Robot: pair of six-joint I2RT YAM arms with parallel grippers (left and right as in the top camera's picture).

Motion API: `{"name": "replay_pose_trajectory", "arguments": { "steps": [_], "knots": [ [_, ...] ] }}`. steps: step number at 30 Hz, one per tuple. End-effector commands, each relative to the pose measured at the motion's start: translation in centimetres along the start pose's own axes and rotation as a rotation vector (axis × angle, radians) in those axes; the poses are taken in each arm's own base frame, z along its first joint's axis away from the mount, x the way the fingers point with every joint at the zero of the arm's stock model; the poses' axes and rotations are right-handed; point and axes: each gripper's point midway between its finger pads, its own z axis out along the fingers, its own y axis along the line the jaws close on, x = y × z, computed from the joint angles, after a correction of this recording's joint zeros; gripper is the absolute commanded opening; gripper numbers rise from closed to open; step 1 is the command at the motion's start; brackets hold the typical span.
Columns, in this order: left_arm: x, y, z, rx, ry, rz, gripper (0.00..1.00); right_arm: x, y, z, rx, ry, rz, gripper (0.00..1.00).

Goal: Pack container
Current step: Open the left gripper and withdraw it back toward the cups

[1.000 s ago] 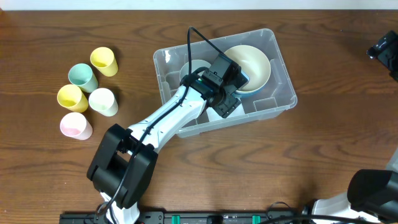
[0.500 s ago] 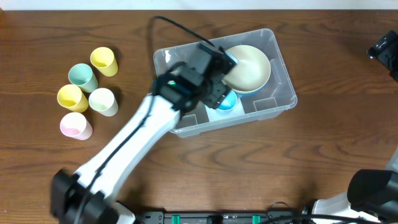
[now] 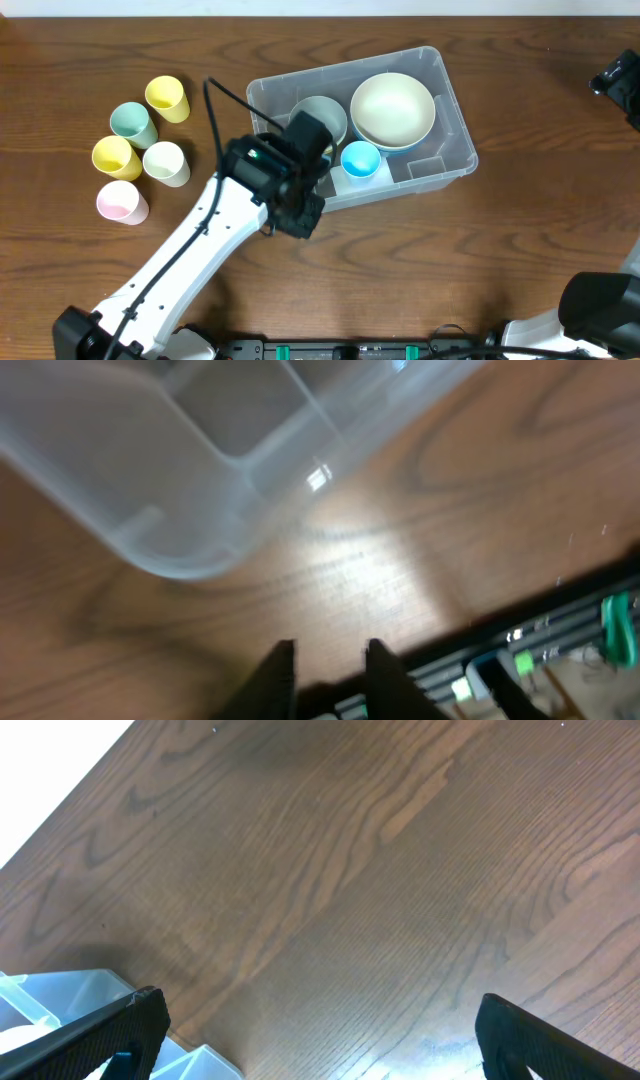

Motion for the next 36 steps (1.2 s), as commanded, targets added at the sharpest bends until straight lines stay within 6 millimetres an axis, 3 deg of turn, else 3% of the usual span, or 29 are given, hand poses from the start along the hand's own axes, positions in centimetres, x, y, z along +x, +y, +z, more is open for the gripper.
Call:
{"name": "replay_pose_trajectory", "arguments": {
  "steps": [1, 3, 8, 17, 22, 28, 32, 36],
  "knots": [
    [1.7, -0.4, 2.0, 0.014, 0.072, -0.03, 0.19, 0.0, -0.2, 0.2, 0.005, 0.005, 0.018, 0.99],
    [2.0, -0.3, 2.9, 0.011, 0.083, -0.048, 0.12, 0.0, -0.2, 0.2, 0.005, 0.005, 0.018, 0.99],
    [1.9, 0.0, 5.0, 0.009, 0.07, -0.057, 0.12, 0.0, -0.2, 0.2, 0.005, 0.005, 0.018, 0.99],
    [-2.2, 1.9, 7.9, -0.085, -0.137, -0.047, 0.12, 0.0, -0.2, 0.2, 0.005, 0.005, 0.018, 0.99],
    [-4.4, 4.4, 7.3, -0.225, -0.242, -0.073, 0.12, 0.0, -0.2, 0.2, 0.005, 0.005, 0.018, 0.99],
    [-5.5, 5.9, 6.9, -0.243, -0.29, -0.116, 0.12, 0.0, -0.2, 0.2, 0.005, 0.005, 0.018, 0.99],
    [-5.9, 6.0, 6.4, -0.241, -0.301, -0.124, 0.13, 0.0, -0.1, 0.2, 0.004, 0.006, 0.015, 0.99],
    [-5.8, 4.5, 3.9, -0.17, -0.301, -0.115, 0.17, 0.0, -0.1, 0.2, 0.004, 0.006, 0.015, 0.99]
  ]
}}
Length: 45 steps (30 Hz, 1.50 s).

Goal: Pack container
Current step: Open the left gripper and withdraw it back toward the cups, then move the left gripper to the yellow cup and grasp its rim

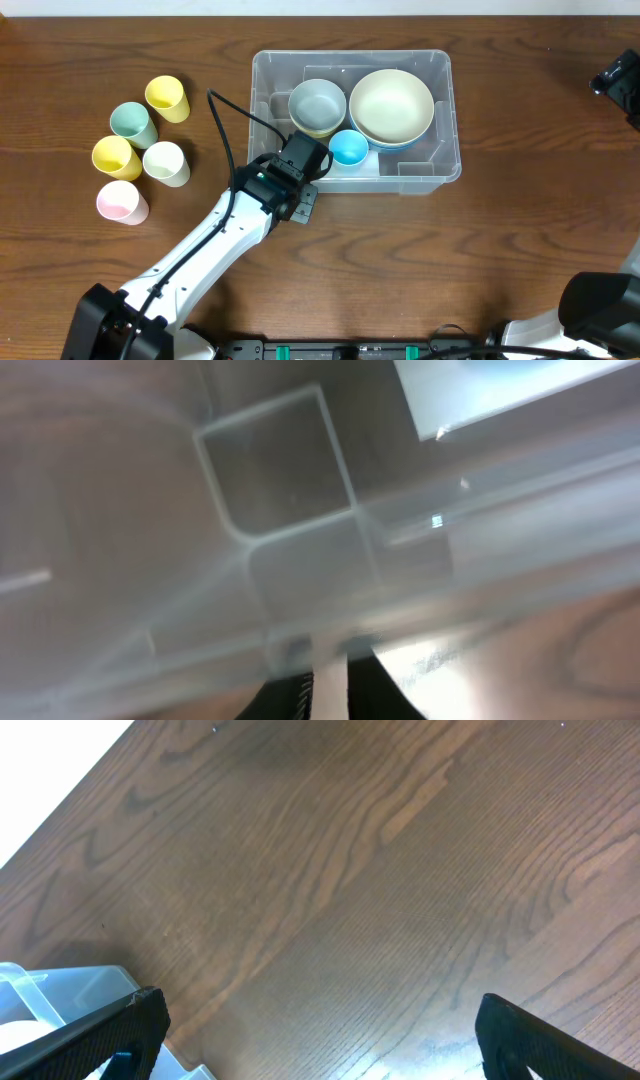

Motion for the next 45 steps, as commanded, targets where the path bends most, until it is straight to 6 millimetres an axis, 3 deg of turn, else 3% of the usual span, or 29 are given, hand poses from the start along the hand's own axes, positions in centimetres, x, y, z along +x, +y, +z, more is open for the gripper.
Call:
{"name": "replay_pose_trajectory", "arguments": {
  "steps": [1, 2, 5, 6, 8, 10, 13, 16, 22, 26, 29, 36, 45],
  "knots": [
    [-1.8, -0.8, -3.7, 0.073, -0.048, -0.023, 0.24, 0.0, -0.1, 0.2, 0.003, 0.006, 0.015, 0.99],
    [-2.0, -0.9, -4.9, 0.094, -0.057, -0.025, 0.28, 0.0, -0.1, 0.2, 0.003, 0.006, 0.015, 0.99],
    [-2.7, -0.5, -8.6, 0.116, -0.121, -0.033, 0.69, 0.0, -0.1, 0.2, 0.003, 0.006, 0.015, 0.99],
    [-3.0, -0.4, -9.9, 0.122, -0.154, -0.037, 0.79, 0.0, -0.1, 0.2, 0.003, 0.006, 0.015, 0.99],
    [-3.9, 0.7, -12.1, 0.102, -0.236, -0.059, 0.89, 0.0, -0.1, 0.2, 0.003, 0.006, 0.015, 0.99],
    [-5.0, 3.2, -13.7, 0.019, -0.326, -0.108, 1.0, 0.0, -0.1, 0.2, 0.003, 0.006, 0.015, 0.99],
    [-6.6, 7.5, -14.9, -0.107, -0.421, -0.213, 0.98, 0.0, -0.1, 0.2, 0.003, 0.006, 0.015, 0.99],
    [-8.4, 11.5, -14.8, -0.177, -0.478, -0.321, 0.98, 0.0, -0.1, 0.2, 0.003, 0.006, 0.015, 0.99],
    [-11.4, 19.9, -11.4, -0.297, -0.524, -0.52, 0.98, 0.0, -0.1, 0.2, 0.003, 0.006, 0.015, 0.99],
    [-12.8, 23.5, -8.1, -0.357, -0.513, -0.517, 0.98, 0.0, -0.1, 0.2, 0.003, 0.006, 0.015, 0.99],
    [-13.9, 24.6, -5.2, -0.389, -0.491, -0.434, 0.98, 0.0, -0.1, 0.2, 0.003, 0.006, 0.015, 0.99],
    [-15.5, 25.3, 1.1, -0.435, -0.429, -0.23, 0.98, 0.0, -0.1, 0.2, 0.003, 0.006, 0.015, 0.99],
    [-15.4, 26.3, 5.1, -0.445, -0.396, -0.219, 0.98, 0.0, -0.1, 0.2, 0.003, 0.006, 0.015, 0.99]
  ]
}}
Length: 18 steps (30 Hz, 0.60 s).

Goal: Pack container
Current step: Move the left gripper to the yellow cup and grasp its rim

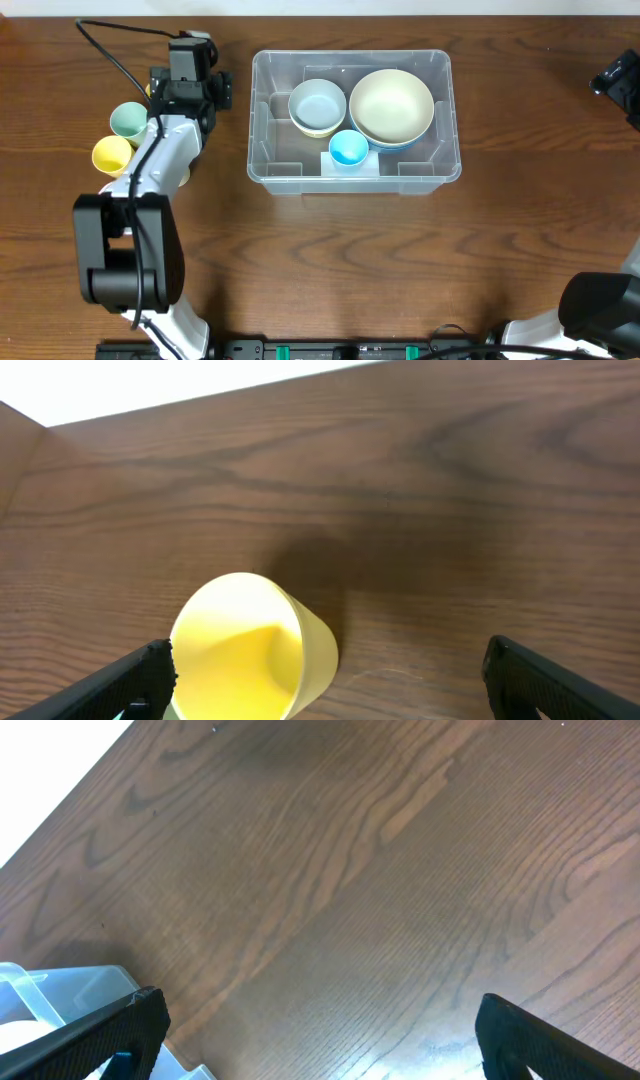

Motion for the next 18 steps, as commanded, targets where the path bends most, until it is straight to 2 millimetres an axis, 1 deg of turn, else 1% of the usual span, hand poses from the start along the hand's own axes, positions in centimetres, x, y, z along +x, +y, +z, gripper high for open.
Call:
{"name": "replay_pose_trajectory", "arguments": {
  "steps": [1, 3, 10, 13, 17, 18],
  "knots": [
    [0.8, 0.3, 1.0, -0.014, 0.022, 0.032, 0.99, 0.0, -0.1, 0.2, 0.004, 0.006, 0.016, 0.99],
    [1.5, 0.0, 1.6, -0.011, 0.042, 0.038, 1.0, 0.0, -0.1, 0.2, 0.004, 0.006, 0.016, 0.99],
    [4.9, -1.1, 3.4, 0.009, 0.141, 0.06, 0.9, 0.0, -0.1, 0.2, 0.004, 0.006, 0.016, 0.99],
    [5.9, -1.4, 3.8, 0.013, 0.17, 0.066, 0.86, 0.0, -0.1, 0.2, 0.004, 0.006, 0.016, 0.99],
    [6.4, -1.5, 4.0, 0.015, 0.186, 0.067, 0.74, 0.0, -0.1, 0.2, 0.004, 0.006, 0.016, 0.99],
    [6.4, -1.5, 4.0, 0.015, 0.186, 0.067, 0.69, 0.0, -0.1, 0.2, 0.004, 0.006, 0.016, 0.99]
  ]
}}
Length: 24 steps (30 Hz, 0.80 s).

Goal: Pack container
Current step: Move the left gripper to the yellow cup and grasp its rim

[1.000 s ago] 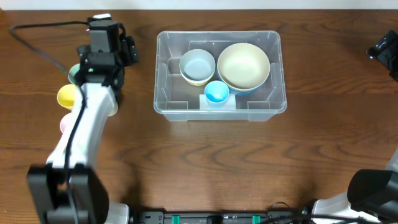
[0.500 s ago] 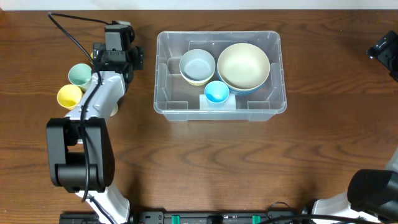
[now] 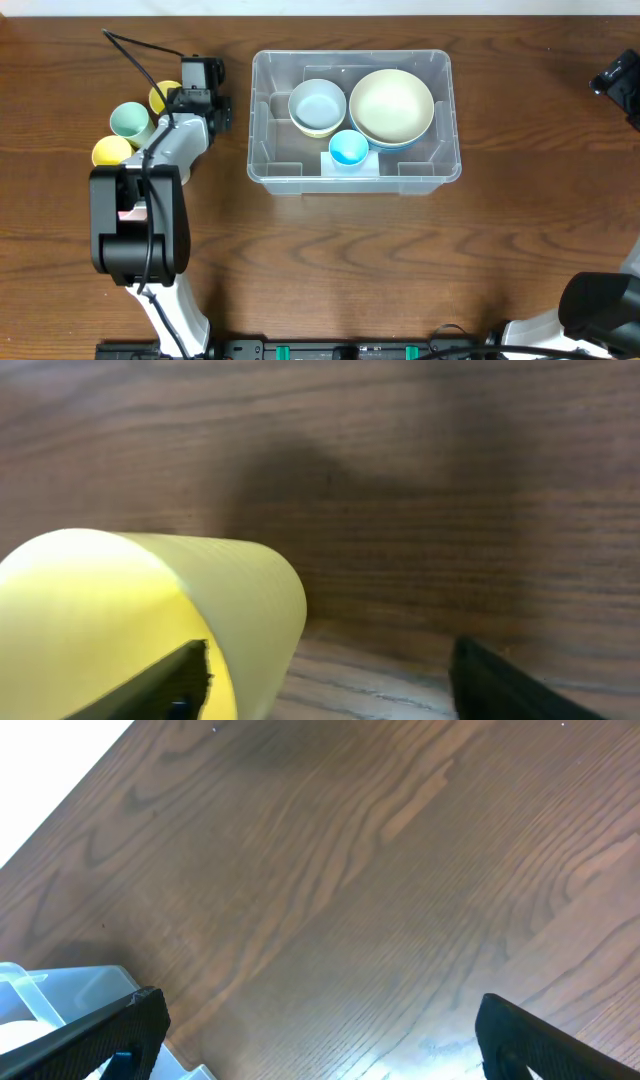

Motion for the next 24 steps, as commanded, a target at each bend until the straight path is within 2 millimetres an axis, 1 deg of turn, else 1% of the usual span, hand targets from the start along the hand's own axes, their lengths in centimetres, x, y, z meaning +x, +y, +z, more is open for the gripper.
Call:
{"name": "replay_pose_trajectory", "arguments": {
  "steps": [1, 2, 6, 9, 10, 11, 12, 16, 19, 21, 24],
  "knots": [
    [0.0, 0.3, 0.1, -0.007, 0.002, -0.004, 0.63, 0.0, -0.1, 0.2, 0.004, 0.006, 0.016, 0.99],
    [0.0, 0.3, 0.1, -0.007, 0.002, -0.004, 0.56, 0.0, -0.1, 0.2, 0.004, 0.006, 0.016, 0.99],
    [0.0, 0.3, 0.1, -0.007, 0.002, -0.004, 0.39, 0.0, -0.1, 0.2, 0.004, 0.006, 0.016, 0.99],
    [0.1, 0.4, 0.1, -0.009, 0.003, -0.004, 0.21, 0.0, -0.1, 0.2, 0.004, 0.006, 0.016, 0.99],
    [0.1, 0.4, 0.1, -0.011, 0.003, -0.004, 0.19, 0.0, -0.1, 0.2, 0.004, 0.006, 0.016, 0.99],
    [0.0, 0.4, 0.1, -0.011, 0.002, -0.004, 0.11, 0.0, -0.1, 0.2, 0.004, 0.006, 0.016, 0.99],
    [0.0, 0.4, 0.1, -0.011, 0.001, -0.004, 0.06, 0.0, -0.1, 0.2, 0.004, 0.006, 0.016, 0.99],
    [-0.7, 0.8, -0.6, -0.014, -0.019, -0.011, 0.06, 0.0, -0.1, 0.2, 0.004, 0.006, 0.016, 0.99],
    [-1.9, 1.3, -2.0, -0.019, -0.057, -0.023, 0.06, 0.0, -0.1, 0.2, 0.004, 0.006, 0.016, 0.99],
    [-3.2, 2.1, -3.6, -0.025, -0.099, -0.037, 0.06, 0.0, -0.1, 0.2, 0.004, 0.006, 0.016, 0.99],
    [-5.6, 3.5, -7.0, -0.035, -0.184, -0.08, 0.06, 0.0, -0.1, 0.2, 0.004, 0.006, 0.016, 0.99]
  ]
}}
